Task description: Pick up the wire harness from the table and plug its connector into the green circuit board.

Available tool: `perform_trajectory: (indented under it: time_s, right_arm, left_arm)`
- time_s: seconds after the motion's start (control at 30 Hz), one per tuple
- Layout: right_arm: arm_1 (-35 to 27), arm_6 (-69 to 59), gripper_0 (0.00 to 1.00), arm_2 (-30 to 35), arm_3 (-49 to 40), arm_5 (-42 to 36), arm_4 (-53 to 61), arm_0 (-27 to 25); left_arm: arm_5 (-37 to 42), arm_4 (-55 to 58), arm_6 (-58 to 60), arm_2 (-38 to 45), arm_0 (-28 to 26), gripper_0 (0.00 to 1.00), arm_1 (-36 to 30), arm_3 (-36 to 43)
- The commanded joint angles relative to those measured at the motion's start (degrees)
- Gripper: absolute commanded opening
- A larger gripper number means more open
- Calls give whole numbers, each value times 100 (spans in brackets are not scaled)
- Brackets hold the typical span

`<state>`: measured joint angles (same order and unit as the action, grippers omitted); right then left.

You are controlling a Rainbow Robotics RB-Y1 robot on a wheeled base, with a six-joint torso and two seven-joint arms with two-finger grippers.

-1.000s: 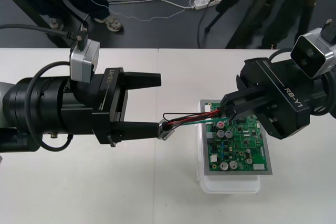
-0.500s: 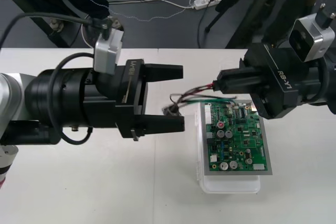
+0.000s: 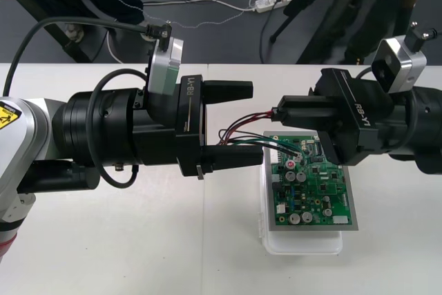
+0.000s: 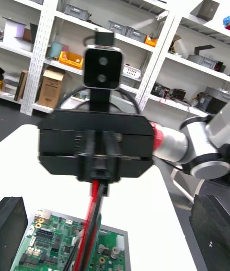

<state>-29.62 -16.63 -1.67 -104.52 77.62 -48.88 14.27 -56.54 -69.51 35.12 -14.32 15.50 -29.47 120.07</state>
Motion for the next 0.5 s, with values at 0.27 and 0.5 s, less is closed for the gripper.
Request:
perform_trajectory:
  time_s: [0.27, 0.5]
  right_arm:
    - [105, -33, 0, 352, -622, -344, -227, -354]
    - [308, -33, 0, 360, -666, -572, -455, -354]
  left_arm:
    - [310, -72, -568, -89, 313, 94, -138, 192]
    - [380, -116, -585, -194, 392, 94, -129, 183]
